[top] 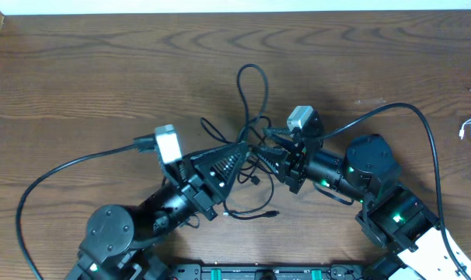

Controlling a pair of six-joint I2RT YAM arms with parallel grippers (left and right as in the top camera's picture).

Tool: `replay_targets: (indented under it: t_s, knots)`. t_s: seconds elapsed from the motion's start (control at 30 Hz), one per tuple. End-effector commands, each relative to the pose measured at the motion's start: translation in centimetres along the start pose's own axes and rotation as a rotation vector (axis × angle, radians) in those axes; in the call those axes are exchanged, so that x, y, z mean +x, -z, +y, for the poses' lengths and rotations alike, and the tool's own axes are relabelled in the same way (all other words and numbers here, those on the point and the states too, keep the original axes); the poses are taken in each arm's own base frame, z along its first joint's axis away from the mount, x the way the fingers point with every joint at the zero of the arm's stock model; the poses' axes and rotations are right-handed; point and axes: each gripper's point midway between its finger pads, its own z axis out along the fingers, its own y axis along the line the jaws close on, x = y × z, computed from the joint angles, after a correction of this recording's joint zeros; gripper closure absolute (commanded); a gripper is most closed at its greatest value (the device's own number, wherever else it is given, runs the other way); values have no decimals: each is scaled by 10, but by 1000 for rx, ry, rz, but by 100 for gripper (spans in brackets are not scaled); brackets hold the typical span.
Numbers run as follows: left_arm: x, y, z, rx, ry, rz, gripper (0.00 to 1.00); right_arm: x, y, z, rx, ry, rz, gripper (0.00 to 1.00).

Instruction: Untangle cables

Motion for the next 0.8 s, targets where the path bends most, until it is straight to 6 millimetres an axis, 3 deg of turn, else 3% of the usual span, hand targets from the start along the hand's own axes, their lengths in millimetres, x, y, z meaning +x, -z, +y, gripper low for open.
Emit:
replay_targets:
  t_s: [0.0,0.13,0.2,0.37,0.53,0.63,0.77]
  knots:
    - [4,-2,-19,89,6,45,92,3,-1,3,-11,6,6,67]
    - [8,-8,-21,112,3,69,92,-2,-1,0,7,29,-14,85]
    - [11,-10,-14,89,11,85,92,-11,0,-12,79,70,-53,97]
    - [32,-9,15,-22,-26,167,92,-51,25,-63,419,138,-216,99]
    - [61,7,74,-280,-55,276,92,-95,84,-108,755,234,-377,99]
    - [75,34,126,-549,-44,313,92,-111,124,-125,904,267,-439,99]
    - [91,73,172,-834,26,353,92,-120,165,-135,1007,266,-484,99]
